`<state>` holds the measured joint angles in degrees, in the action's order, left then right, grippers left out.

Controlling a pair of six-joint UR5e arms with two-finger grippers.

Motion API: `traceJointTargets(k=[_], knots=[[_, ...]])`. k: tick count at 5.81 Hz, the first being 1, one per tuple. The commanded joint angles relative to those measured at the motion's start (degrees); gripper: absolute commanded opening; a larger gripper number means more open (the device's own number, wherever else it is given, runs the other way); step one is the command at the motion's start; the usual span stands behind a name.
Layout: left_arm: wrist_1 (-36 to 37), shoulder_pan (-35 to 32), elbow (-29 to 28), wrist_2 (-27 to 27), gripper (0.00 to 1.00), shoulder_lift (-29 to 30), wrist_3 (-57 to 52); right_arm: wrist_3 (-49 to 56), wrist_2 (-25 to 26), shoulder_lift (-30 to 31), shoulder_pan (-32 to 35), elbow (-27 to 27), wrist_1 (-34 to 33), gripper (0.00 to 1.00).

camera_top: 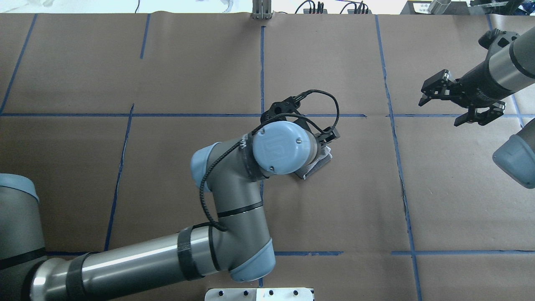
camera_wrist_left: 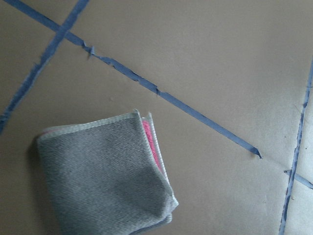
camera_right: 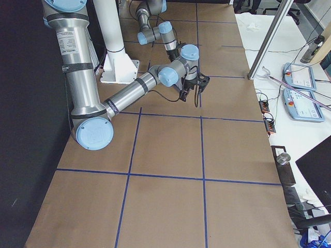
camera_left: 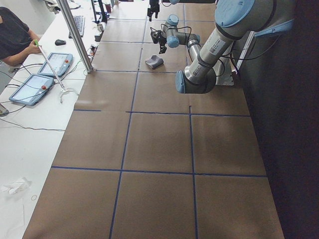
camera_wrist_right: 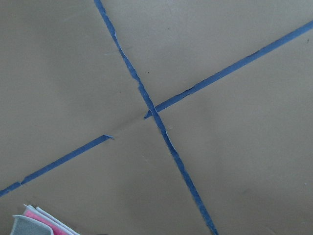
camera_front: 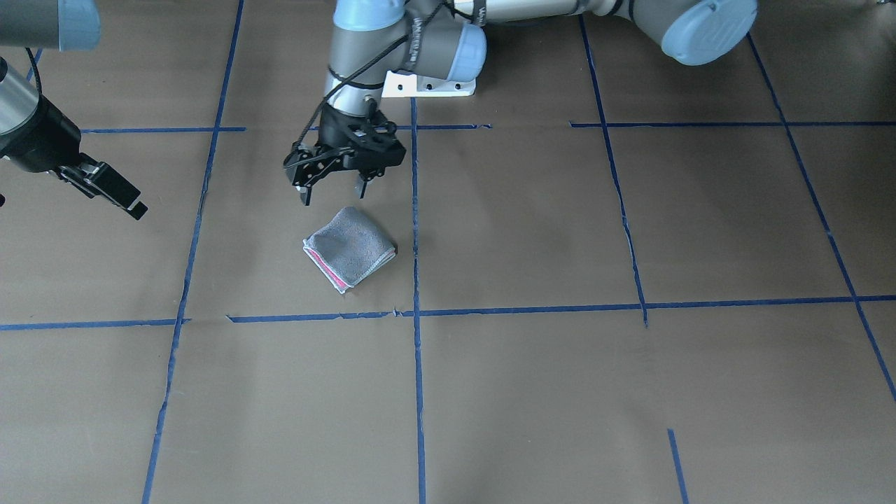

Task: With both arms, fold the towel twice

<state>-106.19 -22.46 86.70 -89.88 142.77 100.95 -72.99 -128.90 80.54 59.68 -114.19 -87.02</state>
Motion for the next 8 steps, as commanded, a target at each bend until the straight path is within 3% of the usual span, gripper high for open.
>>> traceJointTargets(k=[1, 3, 5, 7, 8], knots=[[6.50, -5.89, 12.55, -8.50, 1.00, -10.00, -10.19, 10.10, -0.82, 2.50, 3.49, 0.29, -0.25, 1.00], [10.28, -14.51, 23.38, -19.33, 1.00, -24.06, -28.60, 32.79, -5.90, 7.33, 8.93, 2.73, -0.34, 1.00], [10.83, -24.07, 34.28, -26.44, 1.00, -44.16, -48.21, 53.56, -6.18, 8.84, 14.12, 9.31, -0.43, 1.00], [10.83, -38.63, 37.48, -36.19, 1.00, -60.60, -75.23, 63.63, -6.18, 11.56, 18.25, 10.75, -1.21, 1.00], [11.27, -47.59, 36.53, -39.99, 1.00, -65.99, -90.17, 70.20, -6.18, 11.49, 20.62, 10.92, -6.26, 1.00]])
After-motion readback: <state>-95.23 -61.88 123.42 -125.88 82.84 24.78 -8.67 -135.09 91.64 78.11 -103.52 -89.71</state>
